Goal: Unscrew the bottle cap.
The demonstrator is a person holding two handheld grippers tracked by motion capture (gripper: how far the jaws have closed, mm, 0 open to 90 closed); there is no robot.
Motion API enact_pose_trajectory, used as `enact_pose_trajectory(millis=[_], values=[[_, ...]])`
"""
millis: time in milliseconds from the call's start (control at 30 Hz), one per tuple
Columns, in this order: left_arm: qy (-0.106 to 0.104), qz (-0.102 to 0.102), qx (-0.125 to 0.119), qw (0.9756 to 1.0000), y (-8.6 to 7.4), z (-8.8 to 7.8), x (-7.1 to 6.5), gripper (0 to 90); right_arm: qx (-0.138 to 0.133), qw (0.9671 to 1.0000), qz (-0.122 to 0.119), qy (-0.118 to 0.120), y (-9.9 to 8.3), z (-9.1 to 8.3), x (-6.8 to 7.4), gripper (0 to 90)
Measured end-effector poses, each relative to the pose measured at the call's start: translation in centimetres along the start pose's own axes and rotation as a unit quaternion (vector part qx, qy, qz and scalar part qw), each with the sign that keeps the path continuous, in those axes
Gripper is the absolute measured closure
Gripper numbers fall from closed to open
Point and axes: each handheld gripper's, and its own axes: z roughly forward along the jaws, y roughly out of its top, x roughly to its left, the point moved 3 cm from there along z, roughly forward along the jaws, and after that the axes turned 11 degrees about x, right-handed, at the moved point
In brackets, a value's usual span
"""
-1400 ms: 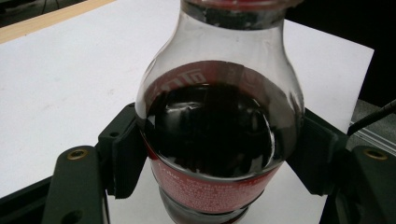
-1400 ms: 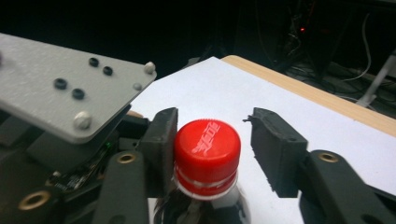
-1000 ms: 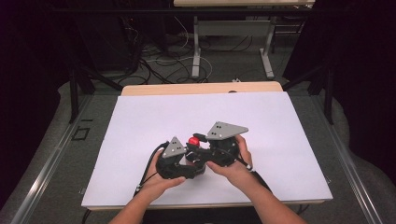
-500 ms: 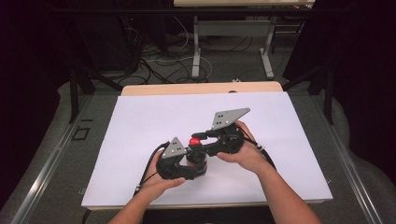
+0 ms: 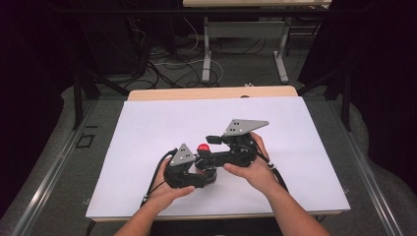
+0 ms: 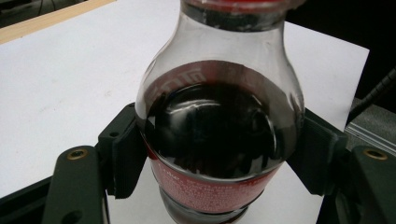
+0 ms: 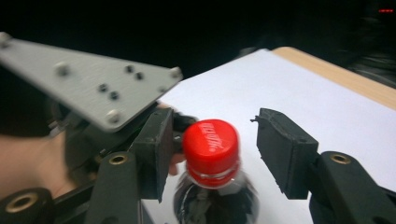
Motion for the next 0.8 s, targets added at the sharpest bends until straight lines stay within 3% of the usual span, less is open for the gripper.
enact_pose_trajectory(millis=[100,200,367,533,667,733,800], values=[[0.003,-0.001,0.001,1.0,0.0,0.0,0.0,29.7,-0.014,0.9989,0.019,-0.041,-0.3,0.3,0.7,44.8],[0.004,-0.005,0.0,1.0,0.0,0.0,-0.1,29.8,-0.032,0.9966,0.02,-0.073,-0.7,0.7,1.5,44.9],[0.012,-0.007,0.001,0.9999,0.0,0.0,-0.1,29.7,-0.051,0.9878,-0.001,-0.147,-1.0,1.7,2.8,48.8],[0.017,-0.01,0.001,0.9998,0.0,0.1,-0.1,29.7,-0.056,0.9803,-0.004,-0.189,-1.1,2.3,3.3,56.1],[0.012,-0.007,0.001,0.9999,0.0,0.0,-0.1,29.7,-0.059,0.9796,-0.015,-0.191,-1.2,2.3,3.5,60.1],[0.012,-0.007,0.001,0.9999,0.0,0.0,-0.1,29.7,-0.061,0.9819,-0.021,-0.178,-1.2,2.2,3.3,60.4],[0.008,-0.003,-0.001,1.0,0.1,-0.1,-0.1,29.7,-0.057,0.9864,-0.025,-0.152,-1.1,1.9,2.9,60.5]])
